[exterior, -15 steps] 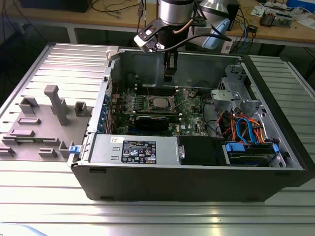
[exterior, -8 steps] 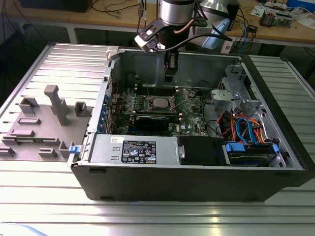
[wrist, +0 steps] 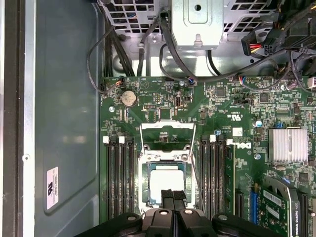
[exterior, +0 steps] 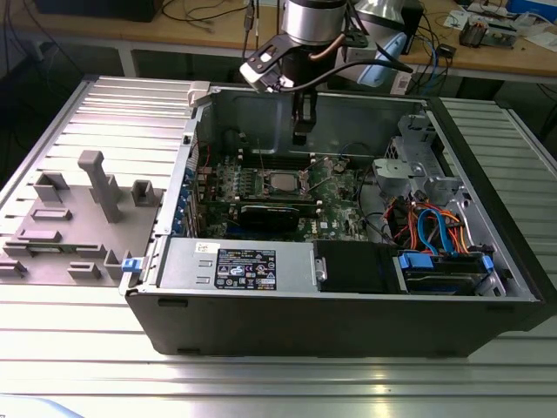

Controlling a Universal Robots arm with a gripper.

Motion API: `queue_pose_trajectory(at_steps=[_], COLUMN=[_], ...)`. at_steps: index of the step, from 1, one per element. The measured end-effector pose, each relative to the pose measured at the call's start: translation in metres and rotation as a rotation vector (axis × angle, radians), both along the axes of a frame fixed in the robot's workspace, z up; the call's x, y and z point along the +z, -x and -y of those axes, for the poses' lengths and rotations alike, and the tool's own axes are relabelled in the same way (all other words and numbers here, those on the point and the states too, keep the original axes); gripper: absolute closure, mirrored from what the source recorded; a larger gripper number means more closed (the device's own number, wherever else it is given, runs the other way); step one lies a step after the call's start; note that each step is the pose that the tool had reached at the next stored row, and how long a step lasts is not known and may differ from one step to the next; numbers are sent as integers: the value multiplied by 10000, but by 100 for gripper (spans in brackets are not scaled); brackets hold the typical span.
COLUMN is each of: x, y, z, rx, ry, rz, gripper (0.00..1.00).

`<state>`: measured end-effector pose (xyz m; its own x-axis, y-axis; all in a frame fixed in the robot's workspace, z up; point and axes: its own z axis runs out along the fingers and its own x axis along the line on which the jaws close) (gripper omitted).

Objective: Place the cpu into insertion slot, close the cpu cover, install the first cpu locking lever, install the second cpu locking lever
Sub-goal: 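Close the cpu cover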

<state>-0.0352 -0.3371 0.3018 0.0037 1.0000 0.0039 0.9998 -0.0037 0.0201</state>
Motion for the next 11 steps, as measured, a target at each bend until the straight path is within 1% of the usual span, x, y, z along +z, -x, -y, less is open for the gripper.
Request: queue_pose_trajectory(at_steps=[11], x=[0], y=[-34], z=[0], rx=[0], ry=[0], rz=[0], gripper=[89])
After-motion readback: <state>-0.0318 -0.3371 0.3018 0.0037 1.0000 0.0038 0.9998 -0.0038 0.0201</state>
